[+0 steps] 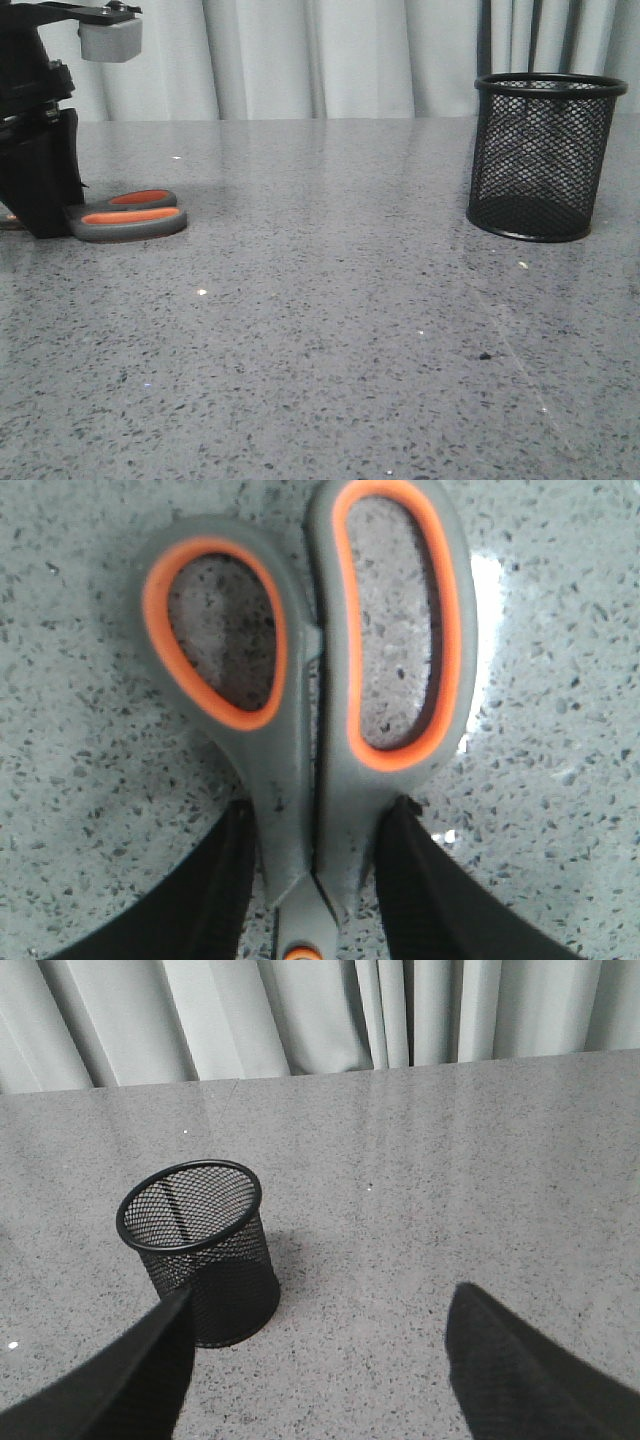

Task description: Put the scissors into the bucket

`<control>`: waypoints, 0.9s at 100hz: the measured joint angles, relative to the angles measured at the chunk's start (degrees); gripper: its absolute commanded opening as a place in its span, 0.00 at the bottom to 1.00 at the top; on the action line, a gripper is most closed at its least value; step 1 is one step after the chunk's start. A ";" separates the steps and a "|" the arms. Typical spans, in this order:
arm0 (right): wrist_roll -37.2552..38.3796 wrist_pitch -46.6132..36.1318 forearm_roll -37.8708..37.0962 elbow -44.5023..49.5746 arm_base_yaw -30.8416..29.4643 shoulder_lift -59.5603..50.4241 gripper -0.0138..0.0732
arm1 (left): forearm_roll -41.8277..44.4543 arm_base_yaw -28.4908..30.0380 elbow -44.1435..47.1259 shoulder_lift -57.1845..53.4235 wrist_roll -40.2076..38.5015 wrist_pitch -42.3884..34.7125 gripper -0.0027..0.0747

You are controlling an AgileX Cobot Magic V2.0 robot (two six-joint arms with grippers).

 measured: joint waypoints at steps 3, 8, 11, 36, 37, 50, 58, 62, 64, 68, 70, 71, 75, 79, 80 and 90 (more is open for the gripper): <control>0.00 0.15 0.00 0.00 0.00 0.00 0.71 | 0.00 0.00 0.00 0.00 0.09 0.11 0.32; 0.00 0.28 0.03 0.00 0.00 0.00 0.71 | 0.00 0.00 0.00 0.00 0.09 0.11 0.32; 0.00 0.41 0.13 0.00 0.00 0.00 0.71 | 0.00 0.00 0.00 0.00 0.09 0.11 0.31; 0.00 0.93 0.70 0.00 0.00 0.00 0.71 | 0.00 0.00 0.22 -1.33 0.09 -0.58 0.21; 0.00 0.93 0.87 0.00 0.00 0.00 0.71 | 0.00 0.00 0.22 -1.50 0.09 -0.58 0.21; 0.00 -0.08 3.31 0.00 0.00 0.00 0.71 | -0.53 0.00 -0.79 -4.03 0.09 -0.54 0.21; 0.00 -1.01 5.58 0.00 0.00 0.00 0.71 | -1.67 0.00 -2.17 -6.13 0.09 -1.48 0.21; -0.14 -1.31 6.64 0.00 0.00 0.00 0.71 | -2.48 0.00 -2.89 -7.16 0.09 -2.04 0.21; -0.15 -1.45 7.26 0.00 0.00 0.00 0.71 | -2.73 0.00 -3.24 -7.51 0.09 -2.20 0.21; -0.65 -1.59 8.50 0.00 0.00 0.00 0.71 | -3.26 0.00 -3.94 -8.42 0.09 -2.45 0.21; -0.76 -1.59 9.19 0.00 0.00 0.00 0.71 | -3.50 0.00 -4.17 -8.83 0.09 -2.45 0.21; -1.10 -1.67 9.45 0.00 0.00 0.00 0.71 | -3.60 0.00 -4.42 -8.96 0.09 -2.45 0.21; -2.22 -1.67 11.36 0.00 0.00 0.00 0.71 | -4.57 0.00 -5.17 -9.74 0.09 -2.55 0.21; -3.77 -1.72 14.15 0.00 0.00 0.00 0.71 | -6.07 0.00 -5.79 -10.50 0.09 -2.85 0.21; -4.64 -1.72 14.76 0.00 0.00 0.00 0.71 | -6.84 0.00 -6.05 -10.64 0.09 -2.86 0.21; -14.56 -1.61 26.42 -0.63 0.09 0.00 0.71 | -11.57 -1.11 -8.28 -12.70 0.09 -5.65 0.21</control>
